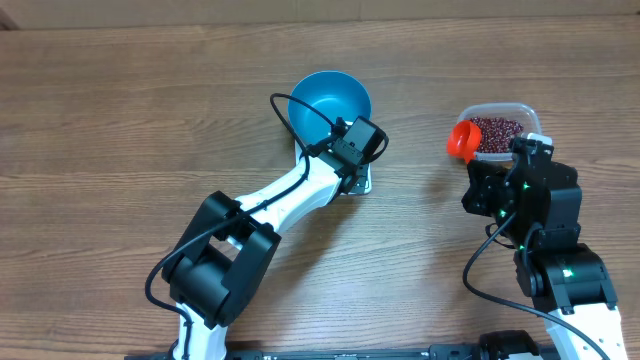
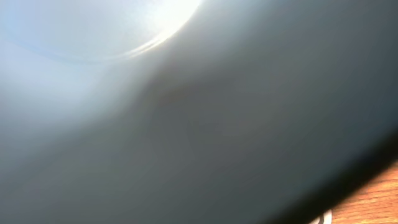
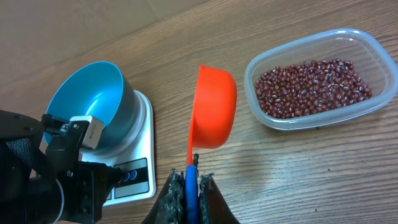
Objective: Scoop item into bowl and weigh 150g on scale
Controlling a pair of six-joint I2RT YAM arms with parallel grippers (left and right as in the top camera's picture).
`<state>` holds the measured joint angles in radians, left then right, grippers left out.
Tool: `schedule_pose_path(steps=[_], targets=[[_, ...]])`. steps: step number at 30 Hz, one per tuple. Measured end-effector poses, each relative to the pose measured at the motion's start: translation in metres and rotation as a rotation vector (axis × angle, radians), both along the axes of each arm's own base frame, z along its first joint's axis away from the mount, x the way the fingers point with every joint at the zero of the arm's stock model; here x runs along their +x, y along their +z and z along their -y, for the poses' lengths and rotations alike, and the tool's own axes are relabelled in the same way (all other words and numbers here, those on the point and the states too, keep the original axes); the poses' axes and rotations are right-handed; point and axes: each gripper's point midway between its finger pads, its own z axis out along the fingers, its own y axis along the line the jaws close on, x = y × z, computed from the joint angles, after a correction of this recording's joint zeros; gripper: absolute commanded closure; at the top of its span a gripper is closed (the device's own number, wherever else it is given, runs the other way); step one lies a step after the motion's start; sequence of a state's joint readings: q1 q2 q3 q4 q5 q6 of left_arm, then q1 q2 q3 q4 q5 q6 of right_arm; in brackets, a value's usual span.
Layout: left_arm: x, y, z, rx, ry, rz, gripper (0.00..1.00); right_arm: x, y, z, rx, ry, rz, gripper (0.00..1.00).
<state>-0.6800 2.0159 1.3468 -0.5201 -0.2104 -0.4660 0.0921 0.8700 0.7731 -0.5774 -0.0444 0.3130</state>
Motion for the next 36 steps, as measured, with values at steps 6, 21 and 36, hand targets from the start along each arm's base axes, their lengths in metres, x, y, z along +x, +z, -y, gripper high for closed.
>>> schedule_pose_path(steps=[6,21,36], targets=[[0.0,0.0,0.0,0.0,0.0,-0.002,0.96,0.0,0.0,0.0,0.0,0.0,0.0,0.96],[-0.028,0.114,-0.011,-0.066,-0.022,0.082,0.96,0.0,0.0,0.0,0.0,0.0,-0.001,0.96],[-0.055,0.146,-0.073,-0.016,-0.067,0.01,0.95,0.0,0.0,0.0,-0.001,0.001,-0.001,0.96]])
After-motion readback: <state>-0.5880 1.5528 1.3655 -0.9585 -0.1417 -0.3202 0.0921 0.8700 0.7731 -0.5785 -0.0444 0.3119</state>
